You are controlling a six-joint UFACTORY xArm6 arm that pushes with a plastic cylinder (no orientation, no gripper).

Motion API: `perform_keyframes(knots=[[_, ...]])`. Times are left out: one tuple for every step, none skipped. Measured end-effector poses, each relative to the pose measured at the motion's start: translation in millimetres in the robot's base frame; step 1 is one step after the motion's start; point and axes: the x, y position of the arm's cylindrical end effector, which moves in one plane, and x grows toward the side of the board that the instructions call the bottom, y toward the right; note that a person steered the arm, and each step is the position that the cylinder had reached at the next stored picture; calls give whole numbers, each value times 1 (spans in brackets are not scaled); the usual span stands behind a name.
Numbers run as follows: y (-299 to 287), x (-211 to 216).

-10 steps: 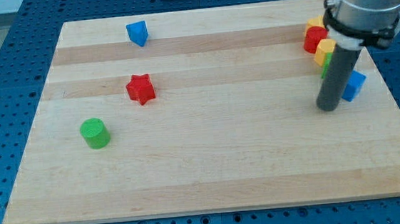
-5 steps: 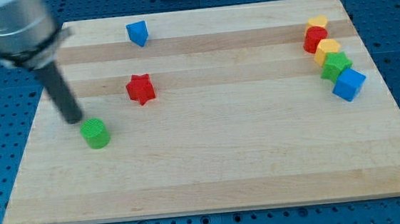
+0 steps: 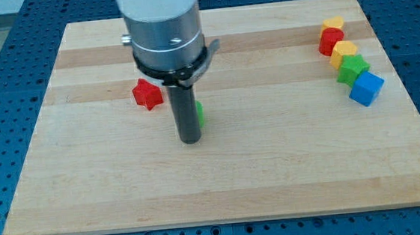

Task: Slide the green circle to the bottom of the blue cube

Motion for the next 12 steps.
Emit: perform_keyframes(knots=[[-35,-1],[-79,-16],[-85,-43],[-36,-44],[51,-26],[137,-5],[165,-2],[161,-8],[170,-10],[199,-10],[210,-10],[188,1]])
